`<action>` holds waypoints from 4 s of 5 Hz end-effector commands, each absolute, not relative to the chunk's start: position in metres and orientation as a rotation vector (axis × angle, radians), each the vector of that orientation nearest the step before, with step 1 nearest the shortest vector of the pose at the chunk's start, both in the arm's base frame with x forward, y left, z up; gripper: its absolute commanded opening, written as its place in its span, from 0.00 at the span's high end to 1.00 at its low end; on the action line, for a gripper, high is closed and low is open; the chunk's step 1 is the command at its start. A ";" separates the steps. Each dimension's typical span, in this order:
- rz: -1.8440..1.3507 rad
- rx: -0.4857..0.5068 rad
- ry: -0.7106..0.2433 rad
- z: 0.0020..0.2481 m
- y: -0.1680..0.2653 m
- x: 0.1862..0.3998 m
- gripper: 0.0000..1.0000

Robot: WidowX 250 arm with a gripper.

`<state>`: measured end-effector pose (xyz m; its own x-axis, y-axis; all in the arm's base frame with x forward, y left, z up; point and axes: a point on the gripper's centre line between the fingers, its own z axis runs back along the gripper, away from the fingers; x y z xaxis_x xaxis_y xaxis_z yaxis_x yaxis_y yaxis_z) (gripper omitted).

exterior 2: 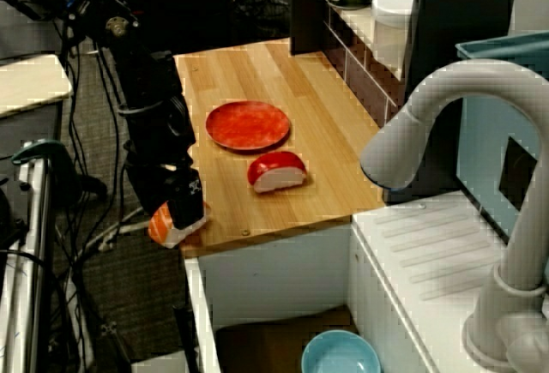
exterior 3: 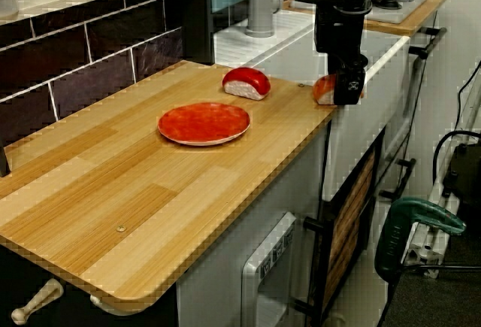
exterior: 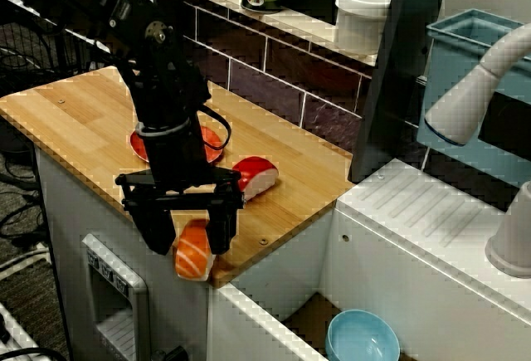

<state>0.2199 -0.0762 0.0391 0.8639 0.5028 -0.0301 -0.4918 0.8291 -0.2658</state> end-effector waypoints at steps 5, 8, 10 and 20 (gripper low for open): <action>0.495 -0.368 -0.025 0.070 -0.029 0.247 1.00; 0.486 -0.377 -0.189 0.100 0.044 0.280 1.00; 0.541 -0.330 -0.274 0.085 0.063 0.306 1.00; 0.780 -0.435 -0.144 0.055 0.076 0.282 0.00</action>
